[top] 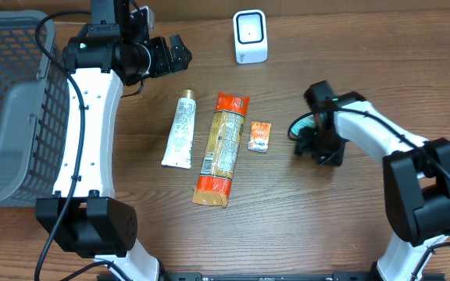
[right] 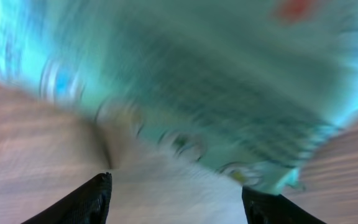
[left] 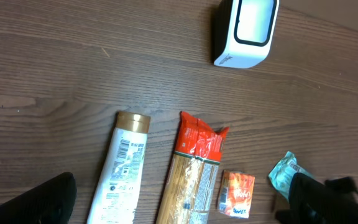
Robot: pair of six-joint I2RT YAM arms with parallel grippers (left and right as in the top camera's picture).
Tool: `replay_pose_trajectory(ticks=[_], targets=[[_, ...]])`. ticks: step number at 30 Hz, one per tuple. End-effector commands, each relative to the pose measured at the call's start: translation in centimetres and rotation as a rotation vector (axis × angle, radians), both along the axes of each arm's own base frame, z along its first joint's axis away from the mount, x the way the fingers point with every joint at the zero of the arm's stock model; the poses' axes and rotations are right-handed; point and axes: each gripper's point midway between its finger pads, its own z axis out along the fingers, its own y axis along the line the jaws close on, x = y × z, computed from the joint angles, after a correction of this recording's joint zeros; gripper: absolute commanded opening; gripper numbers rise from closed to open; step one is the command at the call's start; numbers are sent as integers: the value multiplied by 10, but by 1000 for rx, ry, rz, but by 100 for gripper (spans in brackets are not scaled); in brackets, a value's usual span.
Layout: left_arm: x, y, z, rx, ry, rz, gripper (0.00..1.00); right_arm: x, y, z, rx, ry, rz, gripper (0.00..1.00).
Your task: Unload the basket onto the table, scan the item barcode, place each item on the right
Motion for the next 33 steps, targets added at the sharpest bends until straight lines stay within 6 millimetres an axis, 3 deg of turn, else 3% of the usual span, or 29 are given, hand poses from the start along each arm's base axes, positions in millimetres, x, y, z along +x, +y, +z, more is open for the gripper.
replay_pose_trajectory(ticks=[1,4,6,12,14,16,20,26,33], targets=[[0,0,0,13,-6,-17,100,16,-30,0,-75,-60,20,70],[0,0,0,13,-6,-17,100,23,-41,2,-63,-75,31,67],[0,0,0,13,-6,-17,100,25,-34,11,12,-90,85,66],[0,0,0,13,-6,-17,100,44,-17,74,275,-244,190,68],[0,0,0,13,-6,-17,100,52,-25,89,319,-305,182,72],[0,0,0,13,-6,-17,100,56,-41,91,322,-318,137,72],[0,0,0,13,-6,-17,100,61,-62,67,328,-311,73,72],[0,0,0,13,-6,-17,100,56,-58,25,357,-260,42,71],[0,0,0,13,-6,-17,100,54,-50,-12,413,-258,27,60]])
